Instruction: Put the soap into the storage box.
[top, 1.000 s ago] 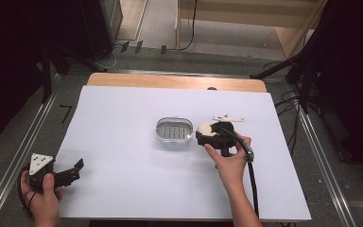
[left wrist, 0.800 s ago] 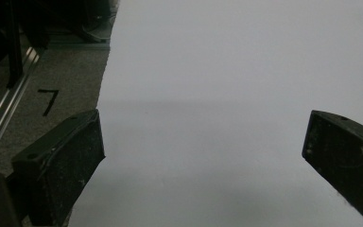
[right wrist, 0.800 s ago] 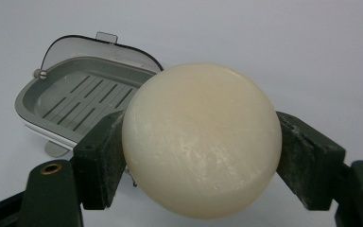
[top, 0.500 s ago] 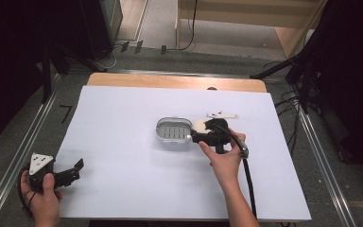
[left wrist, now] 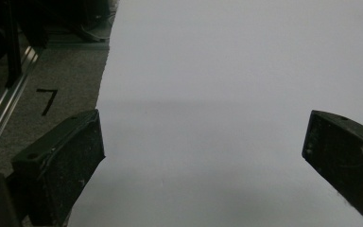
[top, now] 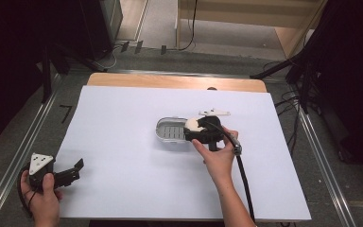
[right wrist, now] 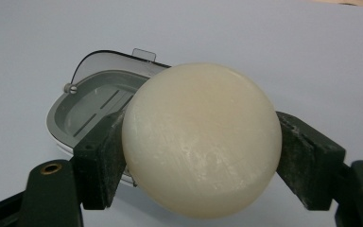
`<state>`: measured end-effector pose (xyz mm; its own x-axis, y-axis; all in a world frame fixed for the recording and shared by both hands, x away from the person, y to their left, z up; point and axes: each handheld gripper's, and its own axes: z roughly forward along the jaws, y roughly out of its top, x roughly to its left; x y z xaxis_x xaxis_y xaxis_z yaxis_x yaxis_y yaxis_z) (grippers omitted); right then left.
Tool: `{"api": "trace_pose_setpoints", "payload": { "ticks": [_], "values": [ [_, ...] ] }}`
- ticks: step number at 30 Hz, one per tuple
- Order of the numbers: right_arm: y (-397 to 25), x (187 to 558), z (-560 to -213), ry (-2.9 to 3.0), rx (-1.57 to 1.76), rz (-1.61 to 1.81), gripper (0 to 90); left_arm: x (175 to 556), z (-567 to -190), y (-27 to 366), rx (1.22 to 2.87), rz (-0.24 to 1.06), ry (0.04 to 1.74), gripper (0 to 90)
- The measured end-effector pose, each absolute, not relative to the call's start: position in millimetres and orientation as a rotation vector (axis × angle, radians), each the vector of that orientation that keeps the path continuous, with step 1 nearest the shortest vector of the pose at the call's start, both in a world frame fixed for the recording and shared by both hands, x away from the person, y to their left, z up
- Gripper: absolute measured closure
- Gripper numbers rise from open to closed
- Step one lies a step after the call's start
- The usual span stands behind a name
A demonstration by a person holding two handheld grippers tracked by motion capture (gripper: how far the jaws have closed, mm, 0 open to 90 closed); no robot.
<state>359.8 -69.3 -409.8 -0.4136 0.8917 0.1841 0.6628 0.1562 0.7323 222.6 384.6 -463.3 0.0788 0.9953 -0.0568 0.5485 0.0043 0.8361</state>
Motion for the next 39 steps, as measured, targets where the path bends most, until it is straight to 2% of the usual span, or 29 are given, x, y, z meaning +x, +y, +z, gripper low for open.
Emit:
{"api": "trace_pose_setpoints", "payload": {
  "ticks": [39],
  "values": [
    [-27, 372, -416, 2.219, 1.463, 1.113, 25.1, 223, -463, 385, 1.638, 0.779, 1.557, 0.3]
  ]
}}
